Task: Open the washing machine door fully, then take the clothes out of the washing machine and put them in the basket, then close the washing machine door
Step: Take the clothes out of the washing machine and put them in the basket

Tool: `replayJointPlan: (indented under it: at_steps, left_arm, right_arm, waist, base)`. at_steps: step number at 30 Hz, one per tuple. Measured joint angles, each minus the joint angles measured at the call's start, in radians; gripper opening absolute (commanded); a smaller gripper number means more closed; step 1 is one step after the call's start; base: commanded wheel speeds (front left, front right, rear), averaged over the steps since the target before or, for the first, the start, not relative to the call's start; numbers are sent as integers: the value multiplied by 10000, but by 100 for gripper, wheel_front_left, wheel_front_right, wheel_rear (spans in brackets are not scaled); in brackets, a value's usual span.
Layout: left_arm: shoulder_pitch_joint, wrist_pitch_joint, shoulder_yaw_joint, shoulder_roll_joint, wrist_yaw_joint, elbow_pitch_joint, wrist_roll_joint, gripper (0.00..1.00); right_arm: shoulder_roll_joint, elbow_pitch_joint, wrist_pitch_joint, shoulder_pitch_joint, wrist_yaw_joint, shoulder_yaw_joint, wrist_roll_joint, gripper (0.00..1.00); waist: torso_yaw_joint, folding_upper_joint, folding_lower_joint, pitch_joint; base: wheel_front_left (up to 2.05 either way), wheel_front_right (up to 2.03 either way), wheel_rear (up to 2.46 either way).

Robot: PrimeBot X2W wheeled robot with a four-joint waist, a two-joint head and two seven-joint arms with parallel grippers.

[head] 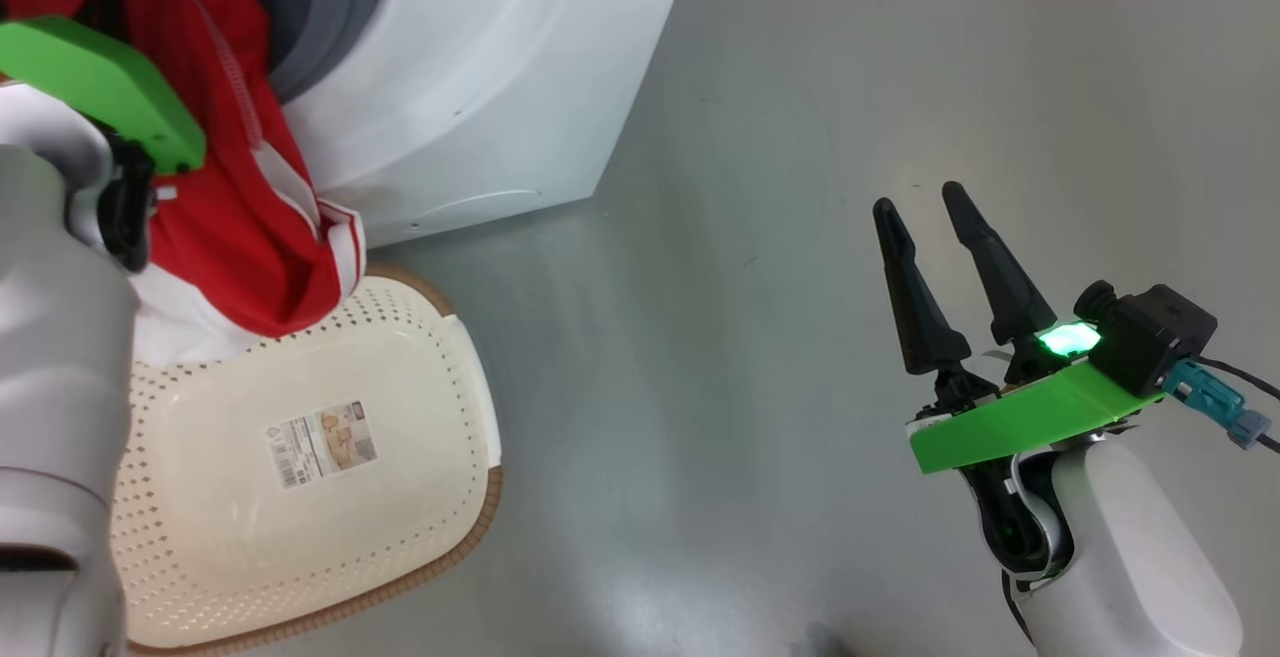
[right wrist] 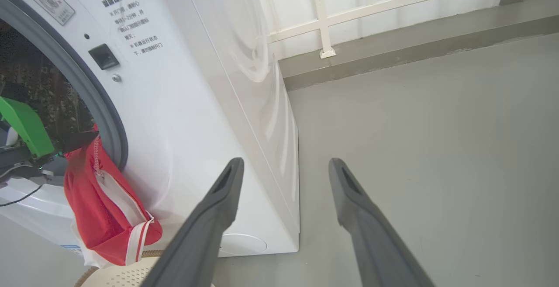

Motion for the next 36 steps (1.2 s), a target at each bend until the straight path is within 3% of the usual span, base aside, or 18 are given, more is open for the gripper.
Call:
replayJointPlan:
  at_steps: [11,18,27,36]
  left_arm:
    - [422,-1429,-357,-157,-420,-562,-104,0]
    - [1565,-2057,-685,-105,-497,-1958,-257,0]
    - [3948,-2171,-922,451,-479,-5235,-499,0]
    - [7155,-1712,-619,1089,502,-9695,-807,0]
  right_arm:
    - [-65,31,0,30,0,-29,-2,100]
    - [-107,71,0,71,0,-46,0,100]
    - [-192,113,0,327,0,-42,0,100]
    - [-278,104,0,505,0,-44,2,100]
  waist:
    - [295,0,0,-312]
    - [447,0,0,-607]
    - [662,0,0,-961]
    - [876,0,0,-1141]
  base:
    - [0,0,0]
    - [0,0,0]
    - [0,0,0]
    - [0,0,0]
